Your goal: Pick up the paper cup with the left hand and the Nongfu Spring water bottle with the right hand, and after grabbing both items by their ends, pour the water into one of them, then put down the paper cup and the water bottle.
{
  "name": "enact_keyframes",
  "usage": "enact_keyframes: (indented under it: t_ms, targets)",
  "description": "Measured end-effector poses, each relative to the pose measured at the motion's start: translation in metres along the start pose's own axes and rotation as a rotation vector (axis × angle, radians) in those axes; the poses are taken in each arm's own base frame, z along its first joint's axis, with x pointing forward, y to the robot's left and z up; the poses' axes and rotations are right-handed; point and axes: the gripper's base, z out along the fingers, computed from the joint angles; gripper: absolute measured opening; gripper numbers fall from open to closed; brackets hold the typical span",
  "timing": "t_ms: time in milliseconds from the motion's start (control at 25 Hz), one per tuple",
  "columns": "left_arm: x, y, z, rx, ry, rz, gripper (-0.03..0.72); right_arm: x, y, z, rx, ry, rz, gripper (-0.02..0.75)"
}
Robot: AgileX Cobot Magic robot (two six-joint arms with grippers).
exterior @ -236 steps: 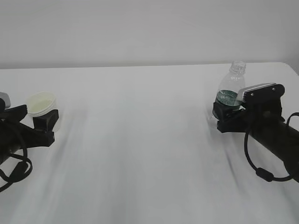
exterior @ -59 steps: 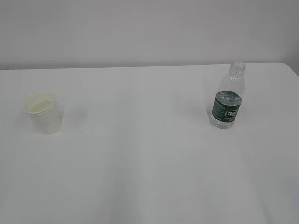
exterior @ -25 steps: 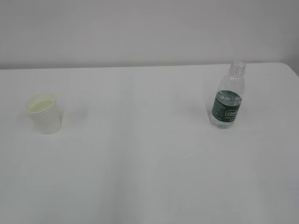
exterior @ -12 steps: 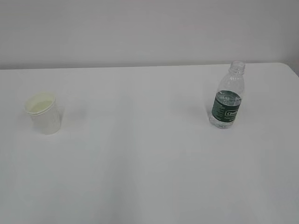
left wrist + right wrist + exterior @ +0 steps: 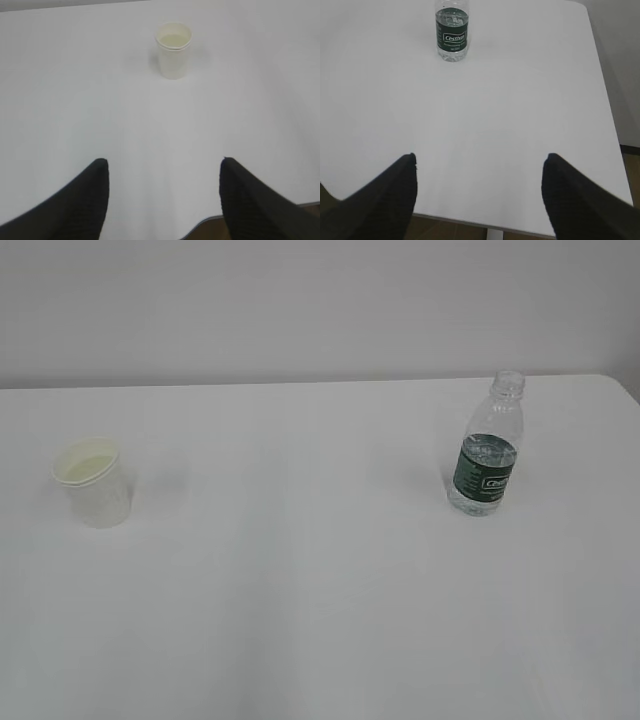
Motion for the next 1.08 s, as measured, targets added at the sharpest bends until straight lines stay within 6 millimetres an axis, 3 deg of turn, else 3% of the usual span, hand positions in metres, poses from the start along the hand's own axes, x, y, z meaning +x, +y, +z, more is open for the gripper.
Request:
enact_keyframes:
  t_ms: [1080]
  targets:
    - [-0.0001,-0.0009,0.0,0.01,-0.001,-0.005,0.47,0.0001,-0.0003,0.0,0.003,0.001,0.002,0.59]
